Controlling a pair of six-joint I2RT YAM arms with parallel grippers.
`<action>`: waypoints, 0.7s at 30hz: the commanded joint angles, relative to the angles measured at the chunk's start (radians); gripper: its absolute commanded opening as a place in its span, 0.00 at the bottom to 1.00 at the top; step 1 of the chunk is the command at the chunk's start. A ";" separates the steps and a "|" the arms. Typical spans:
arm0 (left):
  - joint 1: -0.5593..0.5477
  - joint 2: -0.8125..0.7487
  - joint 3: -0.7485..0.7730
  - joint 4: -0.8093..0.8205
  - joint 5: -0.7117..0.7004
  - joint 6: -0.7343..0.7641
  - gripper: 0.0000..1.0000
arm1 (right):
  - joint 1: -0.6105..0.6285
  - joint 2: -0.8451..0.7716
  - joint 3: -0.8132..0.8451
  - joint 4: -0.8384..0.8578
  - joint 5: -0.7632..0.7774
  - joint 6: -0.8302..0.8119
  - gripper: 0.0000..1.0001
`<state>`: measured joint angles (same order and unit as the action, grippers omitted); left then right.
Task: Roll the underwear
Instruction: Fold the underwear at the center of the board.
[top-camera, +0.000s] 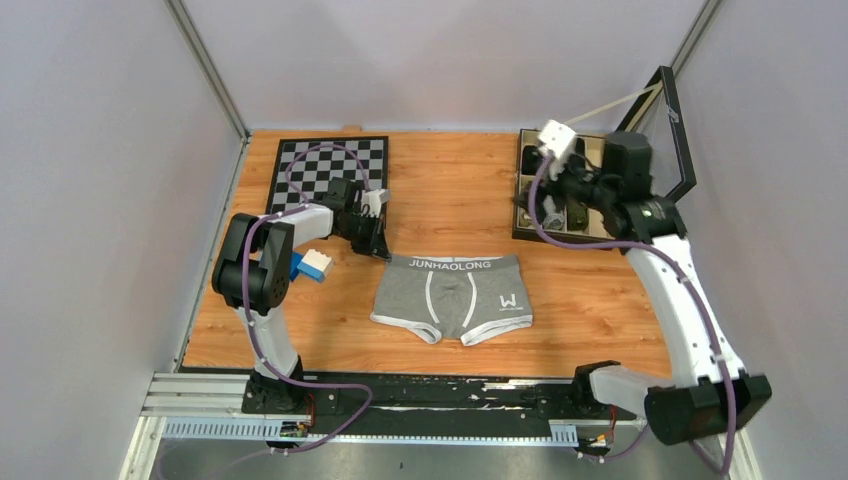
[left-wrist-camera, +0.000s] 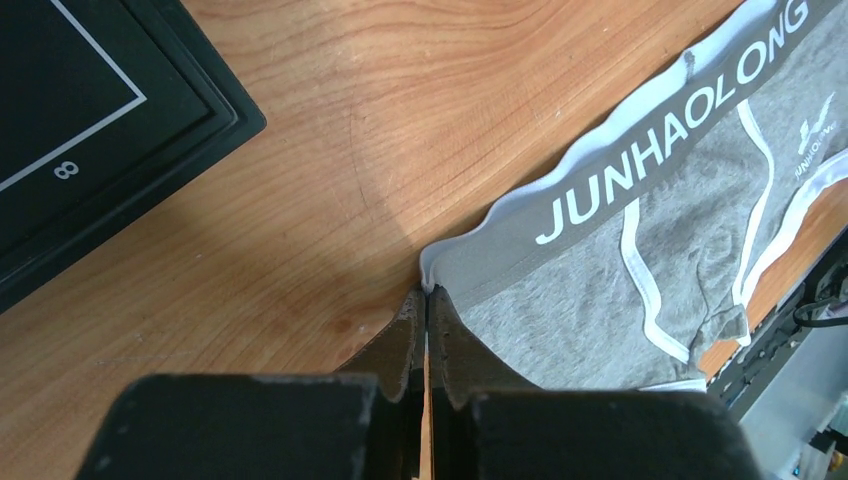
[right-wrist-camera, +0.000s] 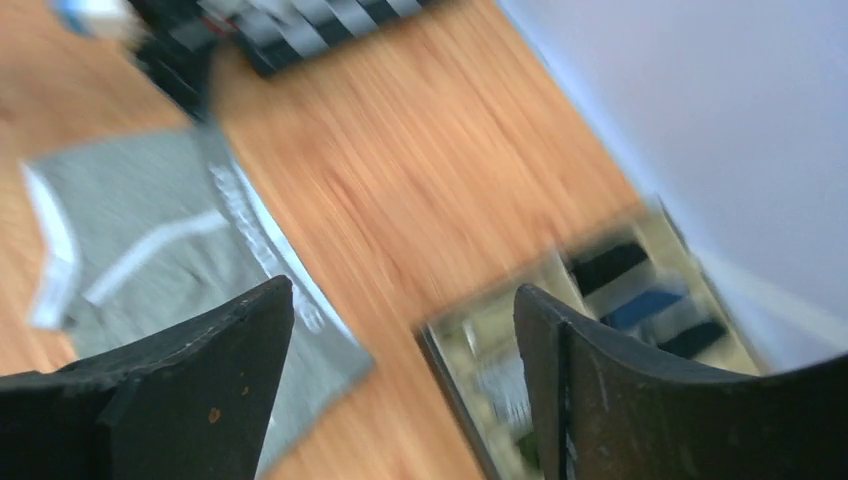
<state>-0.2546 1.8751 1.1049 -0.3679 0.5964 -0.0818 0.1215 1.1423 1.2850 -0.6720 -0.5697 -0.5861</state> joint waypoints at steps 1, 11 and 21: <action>0.017 -0.041 -0.038 0.091 0.016 0.007 0.00 | 0.280 0.171 0.087 0.118 -0.144 -0.024 0.75; 0.025 0.020 0.010 0.115 0.068 -0.001 0.00 | 0.803 0.575 0.123 -0.030 0.038 -0.193 0.28; 0.025 -0.009 -0.044 0.149 0.097 -0.001 0.00 | 0.966 0.756 0.126 0.181 0.115 -0.094 0.22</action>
<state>-0.2352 1.8832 1.0710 -0.2581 0.6659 -0.0906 1.0473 1.8435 1.3705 -0.5770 -0.5026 -0.7067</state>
